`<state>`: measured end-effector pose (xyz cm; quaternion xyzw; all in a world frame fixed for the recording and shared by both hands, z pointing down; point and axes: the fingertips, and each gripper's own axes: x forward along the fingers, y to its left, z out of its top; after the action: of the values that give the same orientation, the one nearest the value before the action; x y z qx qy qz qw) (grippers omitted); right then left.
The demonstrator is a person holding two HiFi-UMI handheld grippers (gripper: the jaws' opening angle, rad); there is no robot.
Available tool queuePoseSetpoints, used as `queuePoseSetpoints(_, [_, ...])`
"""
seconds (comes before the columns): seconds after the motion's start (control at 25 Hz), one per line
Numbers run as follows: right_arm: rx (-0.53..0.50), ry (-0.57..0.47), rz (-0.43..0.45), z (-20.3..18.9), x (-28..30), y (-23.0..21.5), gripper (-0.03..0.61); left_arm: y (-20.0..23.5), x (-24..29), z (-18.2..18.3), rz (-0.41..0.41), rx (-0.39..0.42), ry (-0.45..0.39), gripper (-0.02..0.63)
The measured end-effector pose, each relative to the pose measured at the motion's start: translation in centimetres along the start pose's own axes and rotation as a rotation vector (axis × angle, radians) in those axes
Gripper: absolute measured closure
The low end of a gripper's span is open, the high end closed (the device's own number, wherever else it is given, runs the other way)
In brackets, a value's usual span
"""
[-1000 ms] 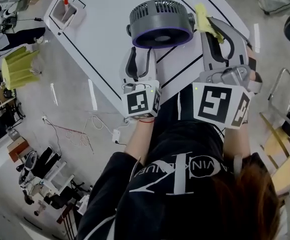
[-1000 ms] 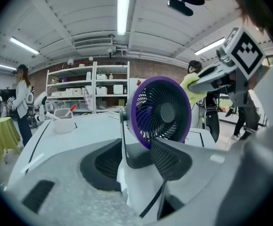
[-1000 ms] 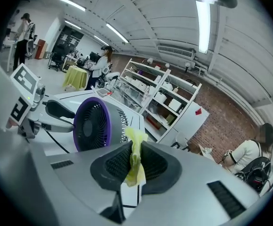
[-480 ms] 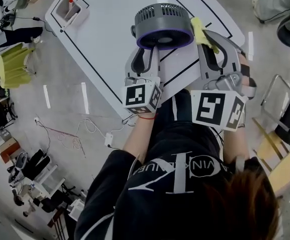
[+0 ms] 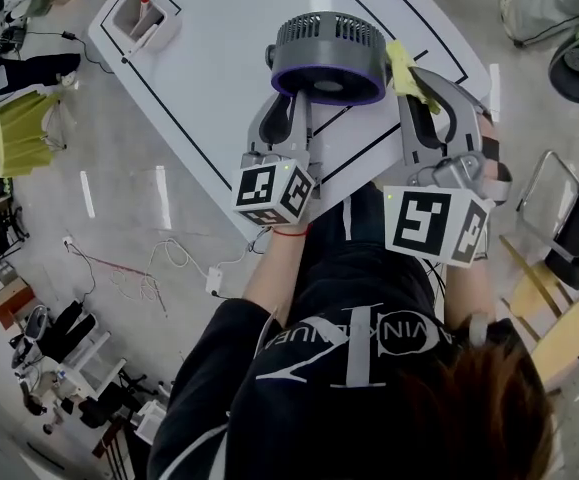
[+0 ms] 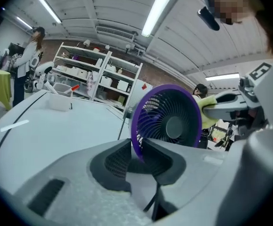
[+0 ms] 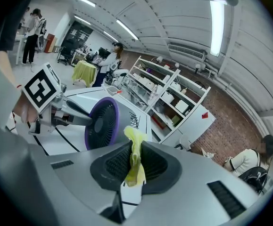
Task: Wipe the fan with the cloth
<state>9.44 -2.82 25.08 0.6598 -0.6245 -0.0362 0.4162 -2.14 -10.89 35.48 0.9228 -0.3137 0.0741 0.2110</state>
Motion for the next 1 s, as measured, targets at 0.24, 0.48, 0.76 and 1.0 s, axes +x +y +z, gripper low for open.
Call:
queuePoseSetpoints(0.24, [0.014,0.001,0.010,0.9,0.1,1.0,0.541,2.4,-0.1,1.1,-0.059,0.035,0.034,0.540])
queuePoseSetpoints(0.48, [0.032,-0.001,0.018,1.7,0.0,1.7,0.540,4.1,0.6,2.0,-0.119,0.072,0.068,0.540])
queuePoseSetpoints(0.76, [0.047,-0.006,0.038,2.4,0.2,2.8,0.541,5.8,1.7,3.0,-0.181,0.152,0.120,0.537])
queuePoseSetpoints(1.0, [0.038,-0.007,0.054,2.2,0.4,3.7,0.540,5.8,1.7,2.9,-0.188,0.139,0.103,0.532])
